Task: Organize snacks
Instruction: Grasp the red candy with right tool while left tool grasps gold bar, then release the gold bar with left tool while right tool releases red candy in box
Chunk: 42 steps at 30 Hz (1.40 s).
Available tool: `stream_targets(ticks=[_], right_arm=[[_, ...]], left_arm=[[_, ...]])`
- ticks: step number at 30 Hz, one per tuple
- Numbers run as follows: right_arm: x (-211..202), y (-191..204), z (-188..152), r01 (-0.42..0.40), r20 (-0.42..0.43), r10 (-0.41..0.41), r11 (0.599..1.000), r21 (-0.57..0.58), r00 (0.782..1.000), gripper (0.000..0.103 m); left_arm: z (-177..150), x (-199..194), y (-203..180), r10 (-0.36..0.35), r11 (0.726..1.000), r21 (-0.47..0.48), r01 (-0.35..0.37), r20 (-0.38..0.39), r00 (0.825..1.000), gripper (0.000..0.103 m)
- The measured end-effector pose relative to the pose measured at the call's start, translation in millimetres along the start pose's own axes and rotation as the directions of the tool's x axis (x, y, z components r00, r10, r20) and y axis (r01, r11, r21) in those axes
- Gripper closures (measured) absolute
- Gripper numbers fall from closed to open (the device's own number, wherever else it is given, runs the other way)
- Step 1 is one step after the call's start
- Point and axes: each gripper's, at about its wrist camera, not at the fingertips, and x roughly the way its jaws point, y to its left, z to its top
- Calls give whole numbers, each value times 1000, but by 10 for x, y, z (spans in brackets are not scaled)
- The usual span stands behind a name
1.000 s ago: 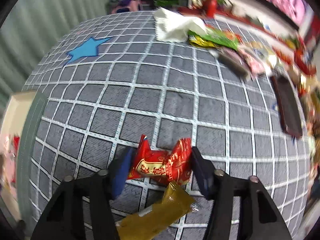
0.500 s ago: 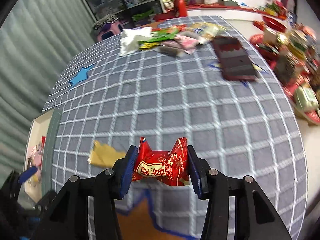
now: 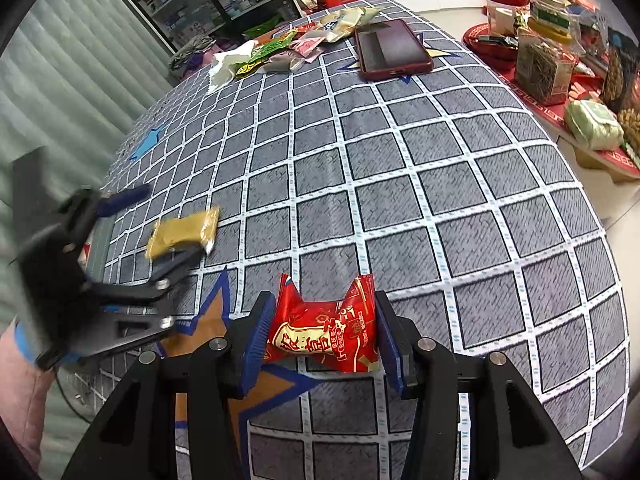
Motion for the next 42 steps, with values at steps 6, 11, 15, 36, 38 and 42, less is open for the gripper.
stream_targets(ticks=[6,11,15,36,38,42], right_arm=[[6,37,1,-22,7,22,1000,-2,1000,52],[-13,138,-37,-33,13,33,999,-15,999,52],[-15,302,-49,-40,3,40,998,-41,999,52],[587,2860,-40,-273,-155,230,881,-387,961,52],[679,3105,-56,-284,-174,232,868,-407,957,52],[864,3457,-33,-304,-215,231,851,-428,949,52]], left_arm=[[27,94,151,-236,955,-204,216,-79,969,78],[-133,-40,154,-250,924,-315,219,-63,966,79],[-364,-334,297,-203,896,-405,183,-8,979,79],[-2435,-1334,1723,181,578,-779,-243,-168,969,79],[-2549,-1334,1746,178,561,-788,-253,-184,967,79],[-2699,-1301,1799,166,541,-798,-265,-208,964,78]])
